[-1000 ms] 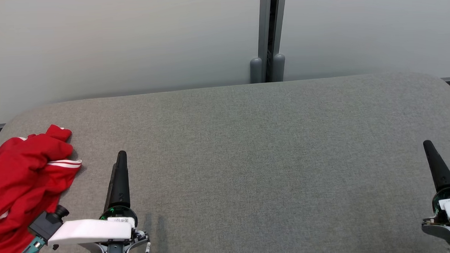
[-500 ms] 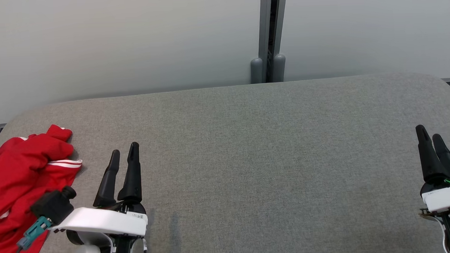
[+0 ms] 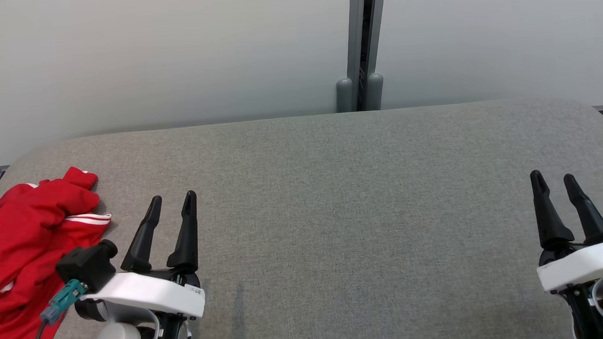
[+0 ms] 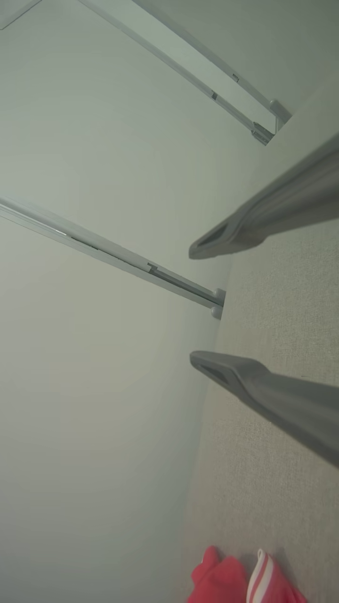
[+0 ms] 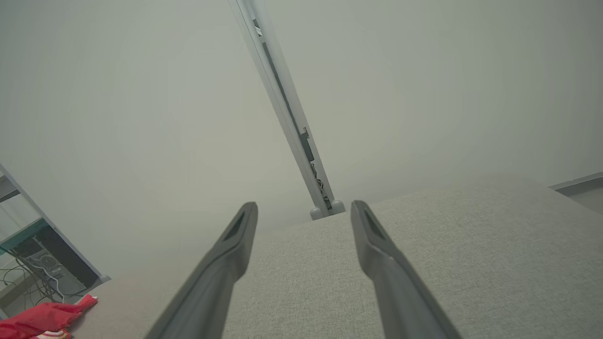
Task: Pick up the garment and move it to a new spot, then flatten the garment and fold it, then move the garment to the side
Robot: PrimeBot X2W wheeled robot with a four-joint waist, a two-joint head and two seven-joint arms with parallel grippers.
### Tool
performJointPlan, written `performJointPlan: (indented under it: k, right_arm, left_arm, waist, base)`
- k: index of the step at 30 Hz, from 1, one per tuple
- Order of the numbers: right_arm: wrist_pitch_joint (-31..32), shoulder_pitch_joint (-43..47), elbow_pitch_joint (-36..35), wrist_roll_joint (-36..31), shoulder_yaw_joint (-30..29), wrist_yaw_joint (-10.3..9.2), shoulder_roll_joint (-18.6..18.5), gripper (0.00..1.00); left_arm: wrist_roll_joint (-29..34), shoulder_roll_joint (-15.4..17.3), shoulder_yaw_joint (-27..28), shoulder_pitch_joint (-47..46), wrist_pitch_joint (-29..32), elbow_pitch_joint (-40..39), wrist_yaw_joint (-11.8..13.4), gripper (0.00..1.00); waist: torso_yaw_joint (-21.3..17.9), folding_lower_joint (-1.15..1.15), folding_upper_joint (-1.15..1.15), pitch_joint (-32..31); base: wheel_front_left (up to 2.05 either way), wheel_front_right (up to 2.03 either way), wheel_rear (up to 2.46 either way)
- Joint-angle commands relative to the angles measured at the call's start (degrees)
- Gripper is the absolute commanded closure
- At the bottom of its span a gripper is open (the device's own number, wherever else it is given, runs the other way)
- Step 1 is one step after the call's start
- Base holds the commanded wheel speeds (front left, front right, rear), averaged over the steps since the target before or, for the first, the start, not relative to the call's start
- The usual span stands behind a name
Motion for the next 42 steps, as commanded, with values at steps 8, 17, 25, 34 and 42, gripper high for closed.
performJointPlan:
  k: [8,17,25,34,42]
  right_arm:
    - [-2.6,-1.7,1.5,-6.9,1.7,0.1,-0.3,0.0]
    - [-4.8,-1.5,3.7,-12.6,2.0,0.1,0.5,0.0]
    - [-6.5,-1.0,5.5,-16.0,2.1,0.1,1.3,0.0]
    - [-8.4,-1.1,7.5,-19.4,2.2,0.11,2.1,0.0]
    - [-10.0,-1.1,8.8,-21.2,2.1,0.12,2.6,0.0]
  left_arm:
    - [6.1,1.1,-0.4,-1.7,0.6,-0.1,2.1,0.0]
    - [10.1,1.5,-0.6,-0.8,0.9,1.2,3.7,0.0]
    - [12.6,1.7,-0.7,-0.6,1.5,2.2,4.6,0.0]
    - [15.8,2.0,-1.0,-0.5,2.0,3.5,5.8,0.0]
    - [17.3,2.1,-0.5,-0.6,1.7,4.2,6.2,0.0]
  waist:
    - [0.1,0.0,0.0,0.1]
    - [0.1,0.0,0.0,0.1]
    - [0.2,0.0,0.0,0.1]
    - [0.4,0.0,0.0,0.1]
    - [0.5,0.0,0.0,-0.1]
  base:
    - [0.0,0.0,0.0]
    - [0.0,0.0,0.0]
    - [0.0,0.0,0.0]
    - [0.0,0.0,0.0]
    - [0.0,0.0,0.0]
